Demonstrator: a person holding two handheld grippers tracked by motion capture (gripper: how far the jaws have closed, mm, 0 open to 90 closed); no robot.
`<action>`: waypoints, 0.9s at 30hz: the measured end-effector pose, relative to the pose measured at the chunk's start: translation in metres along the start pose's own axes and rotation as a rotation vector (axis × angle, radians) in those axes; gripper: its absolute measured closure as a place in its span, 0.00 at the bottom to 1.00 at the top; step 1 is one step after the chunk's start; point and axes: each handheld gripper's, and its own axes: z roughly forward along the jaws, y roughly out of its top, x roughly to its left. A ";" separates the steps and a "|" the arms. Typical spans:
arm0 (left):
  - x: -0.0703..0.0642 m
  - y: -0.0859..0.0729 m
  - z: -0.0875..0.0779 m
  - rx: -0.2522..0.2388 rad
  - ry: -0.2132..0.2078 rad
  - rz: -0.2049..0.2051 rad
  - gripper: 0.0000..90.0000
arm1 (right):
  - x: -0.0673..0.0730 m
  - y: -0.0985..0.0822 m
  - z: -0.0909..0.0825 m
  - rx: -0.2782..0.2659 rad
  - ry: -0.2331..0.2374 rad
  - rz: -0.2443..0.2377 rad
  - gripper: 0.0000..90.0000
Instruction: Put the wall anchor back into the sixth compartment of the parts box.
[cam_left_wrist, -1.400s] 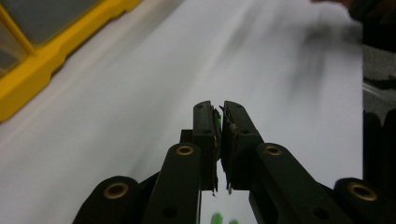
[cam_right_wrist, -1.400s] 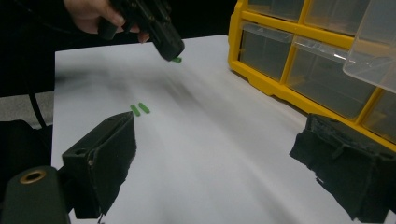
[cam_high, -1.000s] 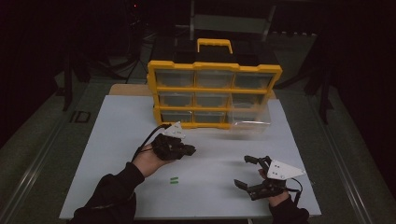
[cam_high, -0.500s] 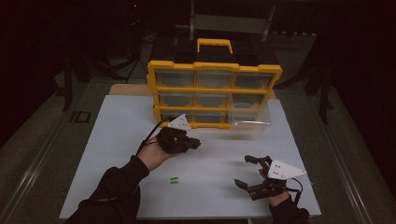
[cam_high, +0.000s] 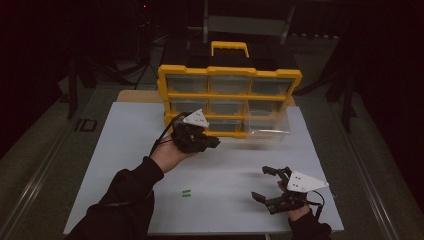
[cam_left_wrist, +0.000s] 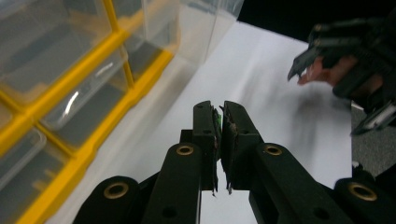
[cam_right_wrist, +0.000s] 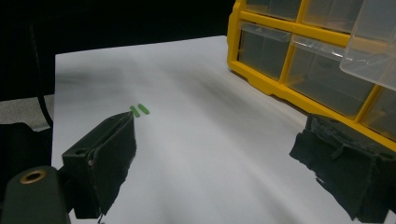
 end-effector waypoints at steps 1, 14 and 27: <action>0.000 0.003 0.000 -0.006 0.003 0.001 0.93 | 0.000 0.000 0.000 0.000 -0.001 -0.001 0.12; 0.006 0.044 0.001 -0.060 0.039 -0.011 0.93 | -0.001 0.000 -0.001 -0.001 -0.005 0.000 0.12; 0.009 0.077 0.014 -0.093 0.074 -0.059 0.93 | -0.001 0.000 -0.001 -0.002 -0.002 -0.001 0.12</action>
